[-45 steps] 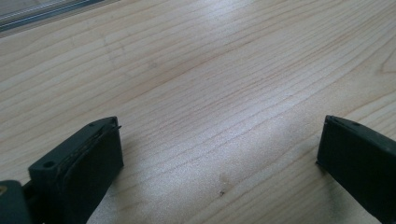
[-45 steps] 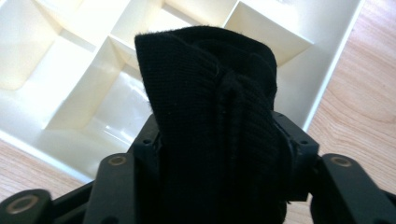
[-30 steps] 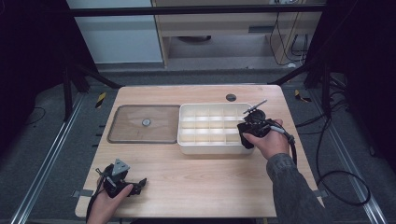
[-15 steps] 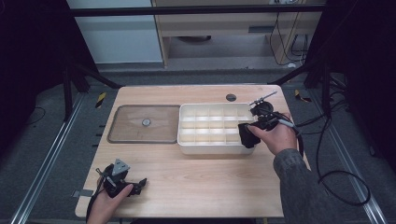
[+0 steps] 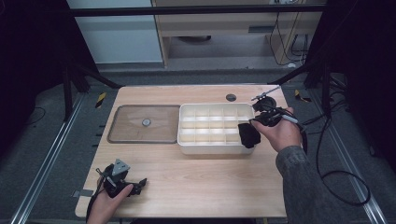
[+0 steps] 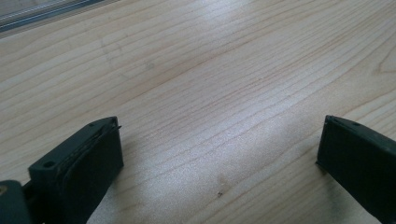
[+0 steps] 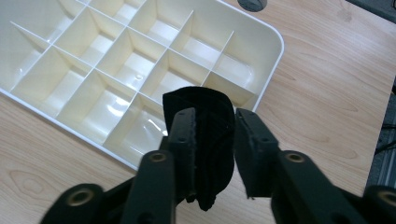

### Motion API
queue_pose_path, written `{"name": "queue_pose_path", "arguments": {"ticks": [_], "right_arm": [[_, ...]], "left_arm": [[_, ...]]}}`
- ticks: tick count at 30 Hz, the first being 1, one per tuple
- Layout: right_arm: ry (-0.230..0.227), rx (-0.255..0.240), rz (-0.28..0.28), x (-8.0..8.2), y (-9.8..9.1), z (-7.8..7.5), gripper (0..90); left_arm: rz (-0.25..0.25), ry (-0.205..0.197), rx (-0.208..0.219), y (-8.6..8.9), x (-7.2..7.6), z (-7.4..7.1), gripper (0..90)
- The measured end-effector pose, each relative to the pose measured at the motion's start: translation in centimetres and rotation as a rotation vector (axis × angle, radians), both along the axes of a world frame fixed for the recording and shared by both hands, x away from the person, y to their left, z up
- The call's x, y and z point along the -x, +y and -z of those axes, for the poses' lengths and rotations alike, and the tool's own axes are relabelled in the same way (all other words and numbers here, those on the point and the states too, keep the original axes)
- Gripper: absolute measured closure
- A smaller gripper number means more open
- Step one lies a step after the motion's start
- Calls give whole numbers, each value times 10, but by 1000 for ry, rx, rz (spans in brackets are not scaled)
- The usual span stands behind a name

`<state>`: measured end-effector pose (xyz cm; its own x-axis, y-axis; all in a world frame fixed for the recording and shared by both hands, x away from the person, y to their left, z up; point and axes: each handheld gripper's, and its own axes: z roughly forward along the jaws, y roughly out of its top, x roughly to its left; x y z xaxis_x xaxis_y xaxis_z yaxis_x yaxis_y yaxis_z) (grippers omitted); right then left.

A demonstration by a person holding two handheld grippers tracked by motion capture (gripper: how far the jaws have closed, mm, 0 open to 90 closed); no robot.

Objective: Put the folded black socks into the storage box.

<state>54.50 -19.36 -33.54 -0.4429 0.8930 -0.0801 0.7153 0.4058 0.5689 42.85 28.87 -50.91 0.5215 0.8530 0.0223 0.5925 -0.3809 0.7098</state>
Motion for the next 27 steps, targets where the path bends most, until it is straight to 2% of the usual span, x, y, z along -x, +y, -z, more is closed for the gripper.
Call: {"name": "queue_pose_path", "arguments": {"ticks": [6,15,27], "right_arm": [[-8,-13,-3,1,0,-6,841],[-14,-43,0,3,1,-13,896],[17,-40,-10,0,9,3,900]], "left_arm": [[0,0,0,0,0,0,0],[0,2,0,0,0,0,0],[2,-1,-1,-1,0,0,0]]}}
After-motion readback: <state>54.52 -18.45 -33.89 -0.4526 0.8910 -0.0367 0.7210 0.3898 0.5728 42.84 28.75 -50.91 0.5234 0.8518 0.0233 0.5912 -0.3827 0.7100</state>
